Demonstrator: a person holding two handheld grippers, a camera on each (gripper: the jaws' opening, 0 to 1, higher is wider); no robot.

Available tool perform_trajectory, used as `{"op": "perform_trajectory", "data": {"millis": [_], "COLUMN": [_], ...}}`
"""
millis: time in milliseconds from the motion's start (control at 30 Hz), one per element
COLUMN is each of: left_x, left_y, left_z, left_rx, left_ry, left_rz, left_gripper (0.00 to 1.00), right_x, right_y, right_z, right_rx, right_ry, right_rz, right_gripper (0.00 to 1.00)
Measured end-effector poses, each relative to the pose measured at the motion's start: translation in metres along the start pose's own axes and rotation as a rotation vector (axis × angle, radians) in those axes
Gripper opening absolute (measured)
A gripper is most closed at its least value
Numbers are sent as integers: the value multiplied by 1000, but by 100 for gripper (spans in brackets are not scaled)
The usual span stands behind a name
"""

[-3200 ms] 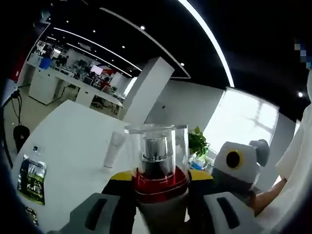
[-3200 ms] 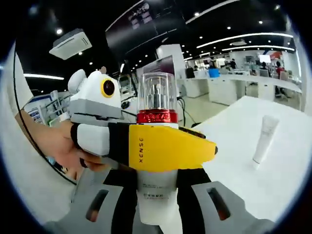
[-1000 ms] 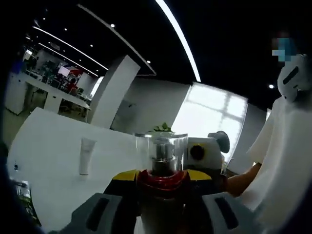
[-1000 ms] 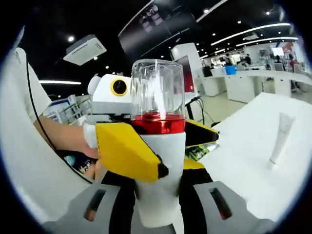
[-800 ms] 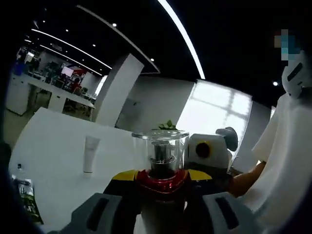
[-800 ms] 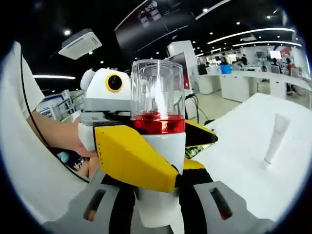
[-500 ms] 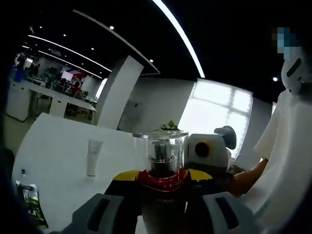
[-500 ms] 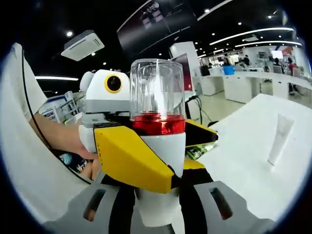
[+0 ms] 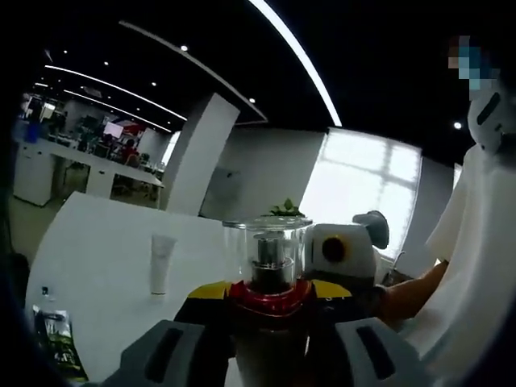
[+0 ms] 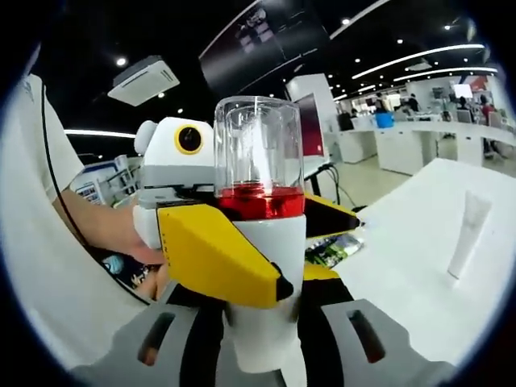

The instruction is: Arrange the skincare products in the storage area until every visible bottle or jar stands upright without overlapping.

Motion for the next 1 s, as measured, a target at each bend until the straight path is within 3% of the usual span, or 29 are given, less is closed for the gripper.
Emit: {"op": "perform_trajectory", "data": {"millis": [267, 433, 667, 1000], "left_x": [4, 6, 10, -2], "left_y": [5, 2, -2, -4], "left_z": [2, 1, 3, -1], "left_rx": [8, -2, -81, -92], "left_ry": [-3, -24, -52, 14], "left_rz": [-1, 5, 36, -6], "left_gripper": [35, 36, 37, 37], "right_x": [-7, -3, 2, 6], "right_y": [-3, -1, 5, 5], "right_z": [4, 8, 8, 11], "right_rx": [13, 24, 77, 73], "right_ry": [16, -11, -45, -75], "right_rz": [-8, 29, 16, 27], "right_gripper": [31, 29, 28, 28]}}
Point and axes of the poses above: the point that each gripper's makers call its tool centre point, and the gripper's own axes: z roughly backward along the fingers, y roughly to its left, x roughly out of its top, the point moved 6 cm from there along z, roughly backward along the fingers, and after that the axes turned 3 degrees about -y, right-handed, at the moved point
